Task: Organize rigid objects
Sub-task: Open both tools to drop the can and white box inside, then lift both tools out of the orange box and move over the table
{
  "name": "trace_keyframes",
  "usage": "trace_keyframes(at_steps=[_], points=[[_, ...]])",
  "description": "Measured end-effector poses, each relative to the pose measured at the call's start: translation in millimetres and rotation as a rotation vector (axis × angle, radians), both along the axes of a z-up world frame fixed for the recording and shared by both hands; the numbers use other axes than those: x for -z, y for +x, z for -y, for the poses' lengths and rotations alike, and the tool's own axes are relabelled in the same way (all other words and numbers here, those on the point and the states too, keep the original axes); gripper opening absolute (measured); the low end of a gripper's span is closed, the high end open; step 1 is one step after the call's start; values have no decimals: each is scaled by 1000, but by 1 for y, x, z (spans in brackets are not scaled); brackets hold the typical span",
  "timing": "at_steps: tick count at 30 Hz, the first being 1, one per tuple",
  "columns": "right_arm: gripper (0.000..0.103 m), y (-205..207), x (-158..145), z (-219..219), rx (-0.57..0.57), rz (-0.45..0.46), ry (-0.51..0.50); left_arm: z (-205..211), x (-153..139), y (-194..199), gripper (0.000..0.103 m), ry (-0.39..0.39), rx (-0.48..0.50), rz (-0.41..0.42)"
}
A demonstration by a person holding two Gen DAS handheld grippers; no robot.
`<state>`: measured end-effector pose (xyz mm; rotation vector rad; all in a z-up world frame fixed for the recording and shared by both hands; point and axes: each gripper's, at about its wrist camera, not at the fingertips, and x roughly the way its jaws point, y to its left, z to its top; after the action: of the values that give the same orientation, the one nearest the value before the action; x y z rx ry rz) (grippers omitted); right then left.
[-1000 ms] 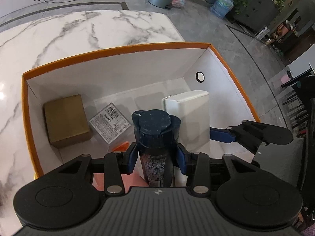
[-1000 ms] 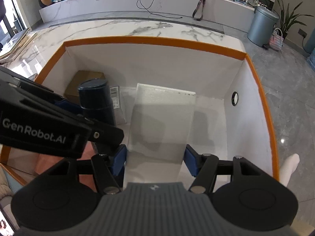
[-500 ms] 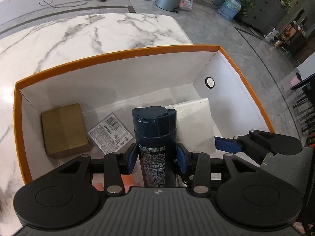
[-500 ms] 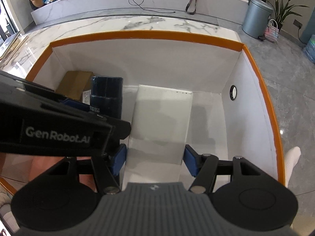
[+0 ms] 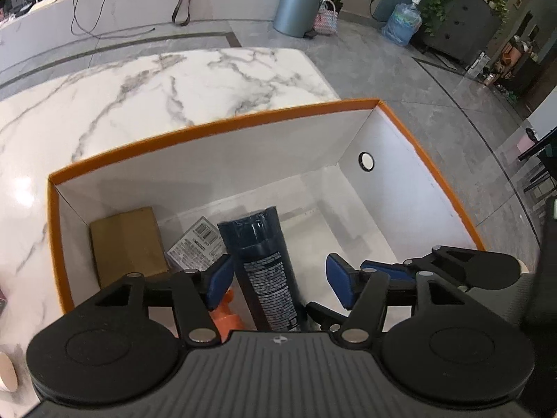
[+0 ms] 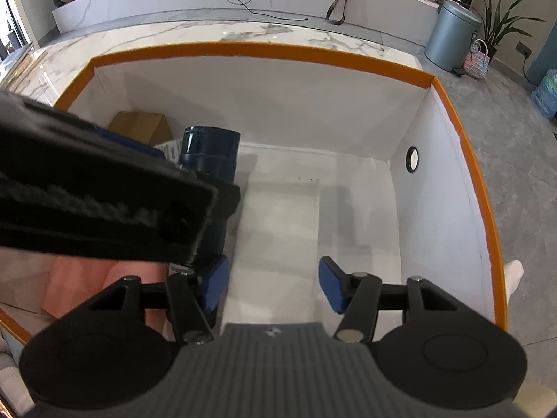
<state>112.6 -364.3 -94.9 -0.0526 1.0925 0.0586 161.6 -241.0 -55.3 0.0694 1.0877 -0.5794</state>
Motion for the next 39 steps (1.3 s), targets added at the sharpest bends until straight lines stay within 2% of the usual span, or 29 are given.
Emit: trace_keyframes(at_steps=[4, 8, 12, 18, 26, 29, 34, 39], points=[[59, -3, 1, 1, 8, -8, 6, -3, -9, -5, 72, -8, 5, 30], [73, -8, -4, -3, 20, 8, 9, -12, -18, -11, 72, -31, -1, 51], [74, -15, -14, -12, 33, 47, -29, -22, -27, -21, 72, -46, -6, 81], [74, -25, -32, -28, 38, 105, -14, -39, -38, -32, 72, -37, -7, 131], [74, -40, -61, -61, 9, 196, 17, -77, -53, -46, 72, -69, -55, 186], [74, -44, -70, -79, -14, 229, 24, -94, -56, -51, 71, -56, -78, 211], [74, -50, -79, -114, -62, 267, 57, -130, -57, -55, 71, -57, -136, 207], [74, -50, -74, -147, -123, 267, 88, -167, -52, -58, 71, -2, -181, 234]])
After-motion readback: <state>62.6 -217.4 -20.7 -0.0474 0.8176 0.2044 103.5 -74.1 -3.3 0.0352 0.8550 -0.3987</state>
